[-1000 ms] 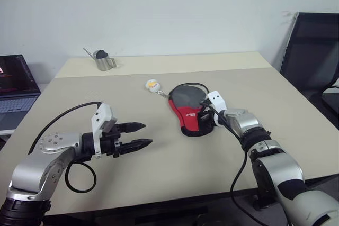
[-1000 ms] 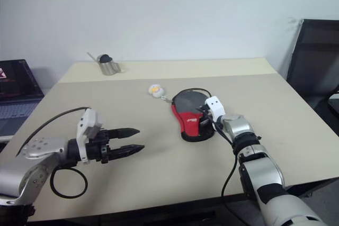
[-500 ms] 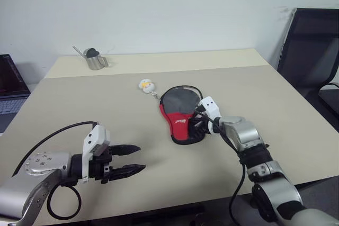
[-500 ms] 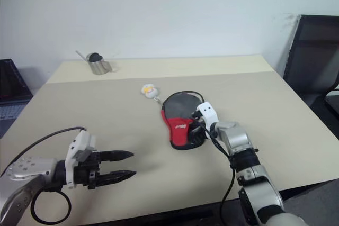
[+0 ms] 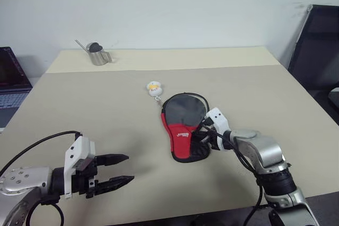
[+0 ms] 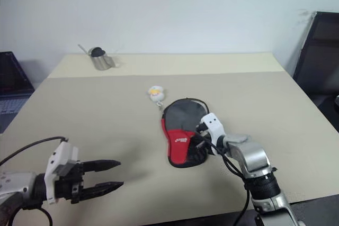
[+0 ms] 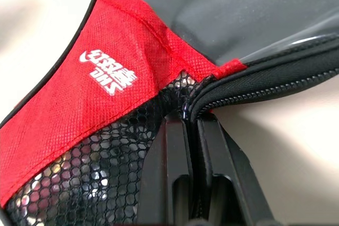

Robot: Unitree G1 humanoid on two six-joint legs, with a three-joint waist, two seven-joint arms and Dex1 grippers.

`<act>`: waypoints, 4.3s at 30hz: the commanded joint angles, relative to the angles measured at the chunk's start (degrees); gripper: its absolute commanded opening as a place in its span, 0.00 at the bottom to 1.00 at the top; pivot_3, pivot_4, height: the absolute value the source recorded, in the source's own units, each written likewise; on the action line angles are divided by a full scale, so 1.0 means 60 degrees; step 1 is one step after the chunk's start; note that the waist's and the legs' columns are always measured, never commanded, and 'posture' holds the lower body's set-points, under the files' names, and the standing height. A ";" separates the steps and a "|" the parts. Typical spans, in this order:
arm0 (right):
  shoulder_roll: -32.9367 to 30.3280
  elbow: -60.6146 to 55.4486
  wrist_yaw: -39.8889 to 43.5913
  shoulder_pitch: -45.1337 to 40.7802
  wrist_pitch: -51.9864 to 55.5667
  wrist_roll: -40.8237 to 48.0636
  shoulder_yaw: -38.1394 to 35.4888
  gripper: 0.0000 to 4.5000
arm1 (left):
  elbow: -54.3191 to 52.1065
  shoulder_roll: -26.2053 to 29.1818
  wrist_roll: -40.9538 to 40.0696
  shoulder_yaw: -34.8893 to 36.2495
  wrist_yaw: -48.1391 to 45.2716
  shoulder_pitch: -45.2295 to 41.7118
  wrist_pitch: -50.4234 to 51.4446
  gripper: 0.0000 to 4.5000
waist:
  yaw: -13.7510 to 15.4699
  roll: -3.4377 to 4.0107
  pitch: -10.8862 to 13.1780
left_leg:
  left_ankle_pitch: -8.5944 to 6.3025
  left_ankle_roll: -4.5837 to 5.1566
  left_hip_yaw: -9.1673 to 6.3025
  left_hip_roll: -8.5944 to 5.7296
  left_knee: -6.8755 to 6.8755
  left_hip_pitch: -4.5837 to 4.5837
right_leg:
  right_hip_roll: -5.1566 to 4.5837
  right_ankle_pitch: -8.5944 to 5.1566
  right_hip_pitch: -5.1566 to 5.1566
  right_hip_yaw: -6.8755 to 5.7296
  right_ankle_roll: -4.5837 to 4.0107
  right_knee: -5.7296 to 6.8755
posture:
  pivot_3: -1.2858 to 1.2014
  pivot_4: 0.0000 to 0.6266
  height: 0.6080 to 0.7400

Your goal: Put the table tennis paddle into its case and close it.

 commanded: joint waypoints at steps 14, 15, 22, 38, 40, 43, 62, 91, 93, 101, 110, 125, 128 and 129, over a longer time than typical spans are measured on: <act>-0.0954 -0.2846 -0.0265 0.1897 0.2483 0.1919 0.0356 0.01 | -0.0503 0.0315 -0.0569 0.0091 -0.0411 -0.0017 0.0064 0.72 | 0.0146 -0.0002 -0.0006 | -0.0002 0.0002 -0.0014 -0.0014 0.0030 0.0014 | 0.0000 -0.0016 0.0006 -0.0013 -0.0019 0.0058 | 0.52 0.24 1.00; -0.0954 -0.2924 -0.0338 0.1959 0.2556 0.1980 0.0314 0.01 | -0.0451 0.0341 -0.0572 0.0020 -0.0444 -0.0112 0.0076 0.72 | 0.0148 -0.0002 -0.0006 | -0.0002 0.0002 -0.0015 -0.0014 0.0032 0.0013 | 0.0000 -0.0016 0.0006 -0.0014 -0.0018 0.0061 | 0.52 0.24 1.00; -0.0973 -0.3630 -0.0773 0.2448 0.3179 0.2421 -0.0192 0.01 | -0.0083 0.0421 -0.0470 -0.0573 -0.0668 -0.0775 0.0024 0.72 | 0.0189 0.0000 -0.0007 | -0.0002 0.0002 -0.0014 -0.0018 0.0043 0.0014 | 0.0000 -0.0018 0.0006 -0.0012 -0.0015 0.0079 | 0.52 0.24 1.00; -0.0457 -0.4700 -0.1612 0.2945 0.4321 0.3150 -0.0991 0.01 | 0.0581 0.0399 -0.0196 -0.1402 -0.1000 -0.1627 -0.0280 0.72 | 0.0369 0.0002 -0.0007 | -0.0004 0.0005 -0.0023 -0.0021 0.0177 0.0016 | 0.0007 -0.0049 0.0022 -0.0014 0.0034 0.0174 | 0.52 0.24 1.00; -0.0397 -0.4681 -0.1678 0.2917 0.4351 0.3173 -0.1010 0.01 | 0.0607 0.0391 -0.0187 -0.1436 -0.0998 -0.1654 -0.0307 0.72 | 0.0369 0.0002 -0.0007 | -0.0005 0.0006 -0.0025 -0.0021 0.0181 0.0025 | 0.0007 -0.0049 0.0036 -0.0016 0.0035 0.0174 | 0.52 0.24 1.00; -0.0332 -0.4448 -0.1817 0.2809 0.4219 0.3092 -0.0967 0.01 | 0.0691 0.0358 -0.0133 -0.1533 -0.0973 -0.1755 -0.0378 0.72 | 0.0369 0.0002 -0.0007 | -0.0005 0.0008 -0.0027 -0.0022 0.0184 0.0030 | 0.0009 -0.0050 0.0045 -0.0018 0.0035 0.0173 | 0.52 0.24 1.00; -0.0395 -0.4410 -0.2463 0.2467 0.3951 0.2956 -0.2346 0.86 | 0.0706 -0.0033 0.0107 -0.1691 -0.0524 -0.1803 -0.0697 0.72 | 0.0373 0.0003 -0.0007 | 0.0018 0.0044 -0.0025 -0.0032 0.0198 0.0112 | 0.0012 -0.0027 0.0124 -0.0007 0.0064 0.0180 | 0.52 0.24 1.00; -0.0656 0.0615 0.0335 -0.0404 -0.4377 0.1801 0.0729 0.99 | 0.1024 -0.1093 0.0266 -0.1481 0.2757 -0.3052 -0.0027 0.72 | 0.0388 0.0051 0.0025 | 0.0032 0.0067 -0.0036 -0.0037 0.0202 0.0049 | 0.0014 -0.0021 0.0088 -0.0007 0.0061 0.0169 | 0.52 0.24 1.00; -0.0482 0.1066 0.0449 -0.0293 -0.4848 0.1516 0.1073 0.99 | 0.1106 -0.1261 0.0549 -0.1670 0.3291 -0.3392 0.0031 0.72 | 0.0390 0.0051 0.0025 | 0.0032 0.0067 -0.0036 -0.0037 0.0201 0.0048 | 0.0014 -0.0020 0.0088 -0.0007 0.0061 0.0170 | 0.52 0.24 1.00; -0.0152 0.2277 0.0321 0.0007 -0.5825 0.0752 0.1308 0.99 | 0.2381 -0.2110 0.1451 -0.2801 0.4864 -0.5758 0.0779 0.72 | 0.0457 0.0048 0.0023 | 0.0033 0.0065 -0.0040 -0.0045 0.0215 0.0045 | 0.0014 0.0012 0.0095 -0.0007 0.0034 0.0171 | 0.52 0.24 1.00; 0.0178 0.2172 0.0206 0.0149 -0.5760 0.0650 0.1332 1.00 | 0.6752 -0.3479 0.2747 -0.3823 0.5325 -0.9178 0.0287 0.99 | 0.0515 0.0046 0.0021 | 0.0034 0.0065 -0.0048 -0.0047 0.0219 0.0044 | 0.0019 0.0018 0.0098 -0.0017 0.0029 0.0177 | 0.52 0.24 1.00; 0.0593 0.1527 -0.0468 0.0446 -0.5352 0.0613 0.1235 1.00 | 1.5232 -0.5387 0.4820 -0.4543 0.3806 -1.3456 -0.2339 0.99 | 0.0581 0.0045 0.0021 | 0.0034 0.0064 -0.0045 -0.0058 0.0238 0.0008 | 0.0020 0.0022 0.0086 -0.0042 0.0032 0.0167 | 0.52 0.24 1.00; 0.0608 0.1390 -0.0583 0.0529 -0.5269 0.0629 0.1223 1.00 | 1.5881 -0.5534 0.5214 -0.4635 0.3816 -1.3678 -0.2692 0.99 | 0.0592 0.0045 0.0021 | 0.0034 0.0064 -0.0050 -0.0057 0.0236 0.0008 | 0.0020 0.0022 0.0086 -0.0041 0.0033 0.0169 | 0.52 0.24 1.00; 0.0611 0.1370 -0.0630 0.0543 -0.5239 0.0636 0.1202 1.00 | 1.6051 -0.5576 0.5298 -0.4625 0.3853 -1.3733 -0.2763 0.99 | 0.0593 0.0045 0.0021 | 0.0034 0.0064 -0.0051 -0.0057 0.0236 0.0008 | 0.0020 0.0022 0.0087 -0.0039 0.0033 0.0169 | 0.52 0.24 1.00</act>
